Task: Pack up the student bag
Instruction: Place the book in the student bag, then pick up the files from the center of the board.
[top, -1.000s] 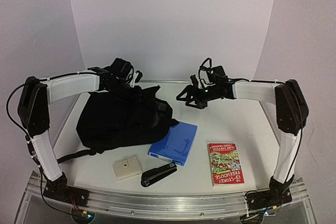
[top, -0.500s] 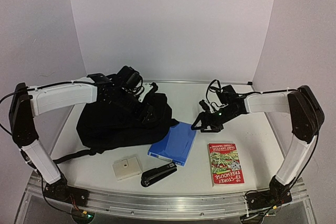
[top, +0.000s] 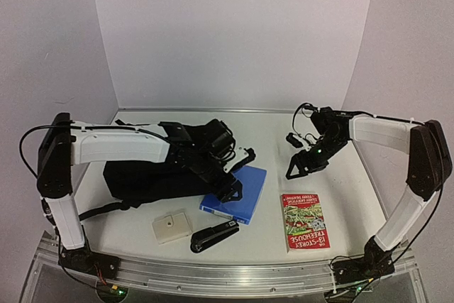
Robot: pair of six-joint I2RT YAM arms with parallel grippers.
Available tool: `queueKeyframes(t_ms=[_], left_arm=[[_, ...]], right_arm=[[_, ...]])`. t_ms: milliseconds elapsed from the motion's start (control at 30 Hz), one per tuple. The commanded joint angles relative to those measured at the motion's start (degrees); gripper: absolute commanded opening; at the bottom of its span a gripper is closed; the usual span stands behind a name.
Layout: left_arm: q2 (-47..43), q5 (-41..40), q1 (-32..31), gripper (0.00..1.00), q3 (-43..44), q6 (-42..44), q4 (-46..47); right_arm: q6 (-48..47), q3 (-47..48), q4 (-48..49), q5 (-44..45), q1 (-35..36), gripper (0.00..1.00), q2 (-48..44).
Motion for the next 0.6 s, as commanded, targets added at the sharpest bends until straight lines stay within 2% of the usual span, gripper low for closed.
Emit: queueKeyframes(t_ms=[0, 300, 467, 567], left_arm=[[6.69, -3.31, -2.57, 0.75, 6.15, 5.54, -0.73], [17.11, -13.36, -3.62, 0.62, 10.93, 12.01, -4.87], [18.16, -15.22, -3.35, 0.54, 10.31, 13.94, -7.10], [17.15, -15.52, -2.68, 0.54, 8.06, 15.05, -8.78]], right_arm=[[-8.41, 0.71, -8.43, 2.79, -0.09, 0.75, -2.20], [-5.21, 1.24, -7.79, -1.66, -0.05, 0.74, -0.69], [-3.51, 1.74, -6.98, -4.23, -0.06, 0.73, 0.49], [-3.19, 1.65, -6.60, -5.07, -0.10, 0.73, 1.17]])
